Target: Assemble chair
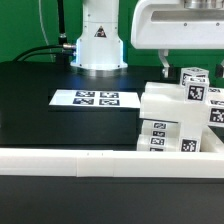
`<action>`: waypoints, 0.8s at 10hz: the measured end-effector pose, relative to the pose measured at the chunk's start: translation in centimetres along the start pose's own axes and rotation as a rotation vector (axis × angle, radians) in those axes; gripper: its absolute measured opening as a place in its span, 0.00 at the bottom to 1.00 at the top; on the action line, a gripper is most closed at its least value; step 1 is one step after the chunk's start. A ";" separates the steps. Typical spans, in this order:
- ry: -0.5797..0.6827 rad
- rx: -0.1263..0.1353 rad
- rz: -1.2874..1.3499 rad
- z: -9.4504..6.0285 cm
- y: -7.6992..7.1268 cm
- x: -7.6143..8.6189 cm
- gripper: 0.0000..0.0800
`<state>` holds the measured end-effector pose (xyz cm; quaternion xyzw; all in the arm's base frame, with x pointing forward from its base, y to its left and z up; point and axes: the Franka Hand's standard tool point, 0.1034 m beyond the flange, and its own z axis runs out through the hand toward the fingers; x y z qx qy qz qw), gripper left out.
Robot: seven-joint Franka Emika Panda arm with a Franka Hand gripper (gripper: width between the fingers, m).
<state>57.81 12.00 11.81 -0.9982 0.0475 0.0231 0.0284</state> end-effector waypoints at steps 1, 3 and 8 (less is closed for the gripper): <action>0.002 -0.016 -0.093 0.0 -0.1 -0.1 0.81; 0.004 -0.047 -0.201 0.1 -0.5 -0.2 0.81; 0.005 -0.060 -0.369 0.1 -0.3 -0.1 0.65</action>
Offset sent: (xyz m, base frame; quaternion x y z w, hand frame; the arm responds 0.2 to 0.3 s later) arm -0.0005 -0.0008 0.0028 -0.0344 -0.0011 -0.2133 0.9764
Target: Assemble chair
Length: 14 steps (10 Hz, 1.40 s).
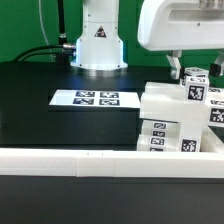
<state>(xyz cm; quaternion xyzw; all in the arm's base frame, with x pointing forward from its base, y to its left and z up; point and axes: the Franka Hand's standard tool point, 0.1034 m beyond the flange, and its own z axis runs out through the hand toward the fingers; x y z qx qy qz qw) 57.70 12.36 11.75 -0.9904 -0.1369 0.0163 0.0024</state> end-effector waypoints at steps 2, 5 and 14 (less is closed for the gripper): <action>0.001 0.001 0.012 0.0 0.0 0.0 0.48; 0.001 0.002 0.088 0.0 0.0 0.0 0.35; 0.027 0.058 0.743 0.0 0.4 0.2 0.36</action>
Offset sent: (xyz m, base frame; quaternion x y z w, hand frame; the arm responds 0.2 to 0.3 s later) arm 0.0000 0.0000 0.0000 0.0000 0.0000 0.0000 1.0000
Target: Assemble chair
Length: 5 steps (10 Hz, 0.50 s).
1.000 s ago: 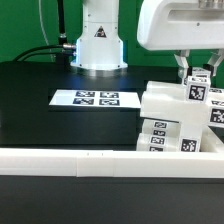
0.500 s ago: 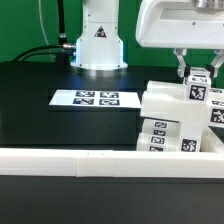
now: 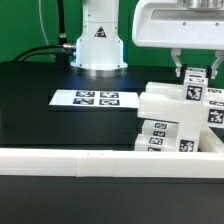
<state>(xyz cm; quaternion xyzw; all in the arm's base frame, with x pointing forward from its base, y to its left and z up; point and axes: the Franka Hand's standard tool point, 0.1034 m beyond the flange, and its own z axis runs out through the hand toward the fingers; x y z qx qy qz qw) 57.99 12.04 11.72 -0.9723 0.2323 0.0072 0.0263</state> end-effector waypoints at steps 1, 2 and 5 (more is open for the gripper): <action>0.000 0.000 0.082 0.0 0.0 0.0 0.36; 0.000 0.000 0.151 0.0 0.0 0.0 0.36; 0.002 0.004 0.310 0.0 0.0 0.1 0.36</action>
Offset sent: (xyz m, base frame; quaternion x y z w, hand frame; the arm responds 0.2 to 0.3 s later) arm -0.0011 0.0001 -0.0017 0.0015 0.0009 0.1997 0.9799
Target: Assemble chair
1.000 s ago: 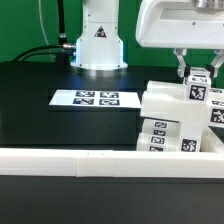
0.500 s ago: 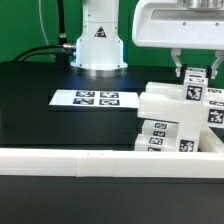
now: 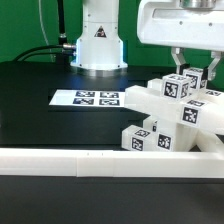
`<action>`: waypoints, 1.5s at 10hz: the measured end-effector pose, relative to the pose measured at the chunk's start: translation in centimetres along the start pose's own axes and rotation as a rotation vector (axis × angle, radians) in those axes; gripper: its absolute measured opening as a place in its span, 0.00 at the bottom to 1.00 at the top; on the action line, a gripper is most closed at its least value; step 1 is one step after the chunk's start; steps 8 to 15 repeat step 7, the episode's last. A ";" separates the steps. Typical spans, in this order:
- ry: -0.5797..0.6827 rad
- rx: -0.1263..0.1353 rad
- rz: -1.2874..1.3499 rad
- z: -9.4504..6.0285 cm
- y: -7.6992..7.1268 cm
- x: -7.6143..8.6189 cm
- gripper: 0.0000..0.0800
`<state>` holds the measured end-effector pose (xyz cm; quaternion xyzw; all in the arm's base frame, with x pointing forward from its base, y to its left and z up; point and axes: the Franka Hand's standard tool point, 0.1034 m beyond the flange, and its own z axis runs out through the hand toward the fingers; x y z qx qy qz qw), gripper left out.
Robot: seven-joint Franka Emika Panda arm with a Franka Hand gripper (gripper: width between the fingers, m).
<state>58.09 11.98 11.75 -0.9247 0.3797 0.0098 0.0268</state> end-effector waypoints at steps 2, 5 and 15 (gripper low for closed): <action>-0.002 -0.001 -0.008 0.0 0.0 0.0 0.49; -0.015 0.016 -0.028 -1.7 -0.6 -0.1 0.77; -0.022 0.047 -0.028 -2.7 -0.6 -0.1 0.81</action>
Offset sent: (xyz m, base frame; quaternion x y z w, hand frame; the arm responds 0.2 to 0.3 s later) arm -0.0011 0.0006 0.0211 -0.0427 -0.0097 -0.0269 0.9987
